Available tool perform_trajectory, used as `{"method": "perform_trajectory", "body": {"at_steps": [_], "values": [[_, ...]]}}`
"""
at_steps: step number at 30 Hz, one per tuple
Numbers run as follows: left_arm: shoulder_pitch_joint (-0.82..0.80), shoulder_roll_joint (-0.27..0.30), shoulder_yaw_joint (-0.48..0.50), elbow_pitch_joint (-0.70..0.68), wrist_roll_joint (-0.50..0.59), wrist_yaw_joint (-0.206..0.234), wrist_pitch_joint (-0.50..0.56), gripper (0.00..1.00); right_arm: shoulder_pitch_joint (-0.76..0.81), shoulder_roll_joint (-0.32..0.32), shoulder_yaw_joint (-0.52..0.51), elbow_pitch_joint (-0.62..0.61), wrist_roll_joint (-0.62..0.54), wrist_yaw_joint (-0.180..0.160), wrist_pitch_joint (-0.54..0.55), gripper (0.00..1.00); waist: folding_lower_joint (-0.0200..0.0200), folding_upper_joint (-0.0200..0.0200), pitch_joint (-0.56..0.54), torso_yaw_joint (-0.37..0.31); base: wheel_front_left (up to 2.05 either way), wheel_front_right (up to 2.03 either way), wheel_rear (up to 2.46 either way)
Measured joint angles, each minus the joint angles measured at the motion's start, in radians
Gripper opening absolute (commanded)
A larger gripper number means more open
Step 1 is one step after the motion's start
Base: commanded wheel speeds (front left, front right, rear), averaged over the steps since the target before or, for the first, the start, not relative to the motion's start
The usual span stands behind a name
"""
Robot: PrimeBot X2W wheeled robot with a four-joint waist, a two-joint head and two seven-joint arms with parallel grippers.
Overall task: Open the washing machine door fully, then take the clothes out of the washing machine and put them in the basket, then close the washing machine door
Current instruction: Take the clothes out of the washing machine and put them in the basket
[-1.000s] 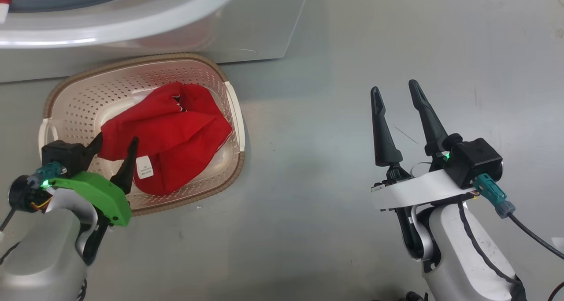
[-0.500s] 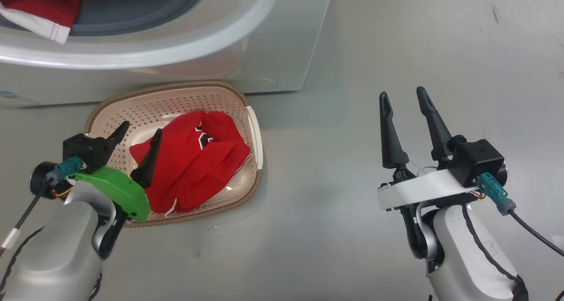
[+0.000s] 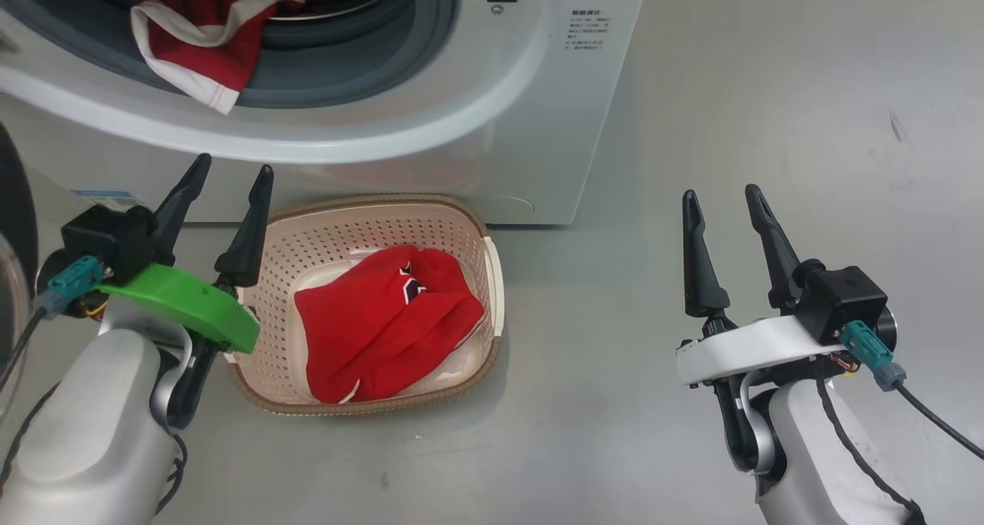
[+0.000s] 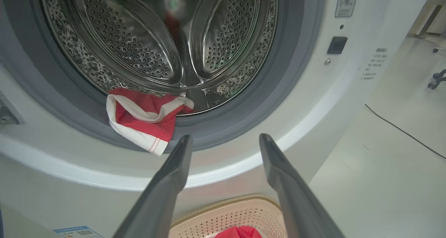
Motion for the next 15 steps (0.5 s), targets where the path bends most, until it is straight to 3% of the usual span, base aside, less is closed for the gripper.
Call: {"method": "perform_trajectory", "body": {"at_steps": [15], "values": [[0.186, 0.001, 0.147, -0.131, 0.062, 0.0, 0.0, 1.0, 0.08, 0.001, -0.018, 0.018, 0.001, 0.039, 0.0, 1.0, 0.0, -0.0001, -0.143, 0.071, 0.0, 0.0, 0.0]]}}
